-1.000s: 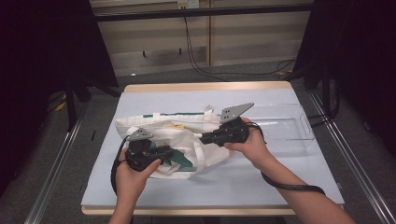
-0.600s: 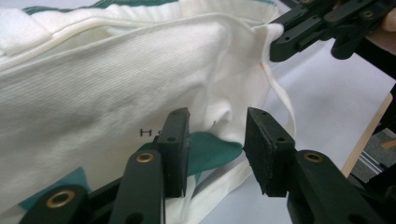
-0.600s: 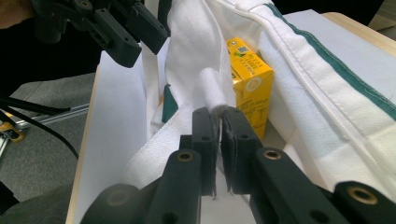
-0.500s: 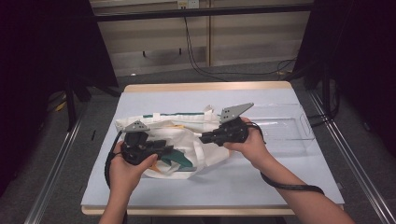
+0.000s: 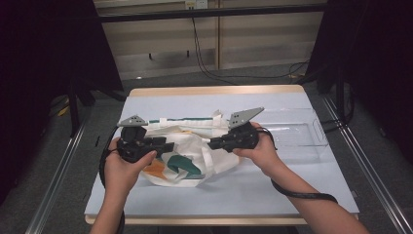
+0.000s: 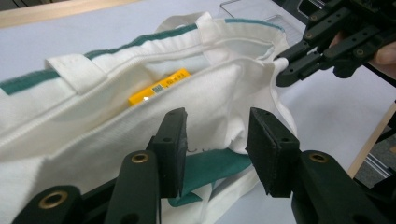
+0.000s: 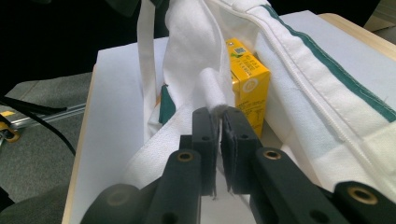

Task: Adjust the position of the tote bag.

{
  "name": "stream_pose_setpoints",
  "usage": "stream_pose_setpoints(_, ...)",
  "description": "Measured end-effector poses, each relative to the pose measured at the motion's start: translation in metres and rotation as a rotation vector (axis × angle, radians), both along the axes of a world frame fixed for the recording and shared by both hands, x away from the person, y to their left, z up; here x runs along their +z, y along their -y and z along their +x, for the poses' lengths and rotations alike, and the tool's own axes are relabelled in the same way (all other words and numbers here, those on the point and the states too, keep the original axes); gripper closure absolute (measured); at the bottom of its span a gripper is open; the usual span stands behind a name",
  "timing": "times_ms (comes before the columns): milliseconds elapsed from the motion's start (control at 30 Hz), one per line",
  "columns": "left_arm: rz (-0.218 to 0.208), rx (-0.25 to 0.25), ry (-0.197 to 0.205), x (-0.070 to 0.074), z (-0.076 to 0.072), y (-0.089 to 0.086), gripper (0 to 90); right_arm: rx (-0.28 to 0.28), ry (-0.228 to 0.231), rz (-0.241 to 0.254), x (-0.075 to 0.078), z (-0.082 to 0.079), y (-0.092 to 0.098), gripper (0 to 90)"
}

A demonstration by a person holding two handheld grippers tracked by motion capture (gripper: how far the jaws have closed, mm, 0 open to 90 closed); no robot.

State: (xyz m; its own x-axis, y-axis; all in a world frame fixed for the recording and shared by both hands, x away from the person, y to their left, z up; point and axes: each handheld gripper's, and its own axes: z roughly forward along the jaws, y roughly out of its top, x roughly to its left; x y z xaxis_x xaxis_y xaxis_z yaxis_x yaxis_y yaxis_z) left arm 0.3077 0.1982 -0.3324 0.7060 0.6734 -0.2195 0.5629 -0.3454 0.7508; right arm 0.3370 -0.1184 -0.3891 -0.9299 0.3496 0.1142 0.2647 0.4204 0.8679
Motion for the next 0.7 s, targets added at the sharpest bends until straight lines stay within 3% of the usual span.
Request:
stream_pose_setpoints(400, -0.007, 0.014, -0.001, 0.012, 0.014, 0.000, 57.8, 0.003, 0.010, -0.011, -0.001, -0.002, -0.002, 83.7)
stream_pose_setpoints(700, 0.014, 0.008, 0.006, 0.020, 0.023, 0.005, 57.8, 0.006, 0.012, -0.017, -0.002, -0.002, -0.003, 83.7)
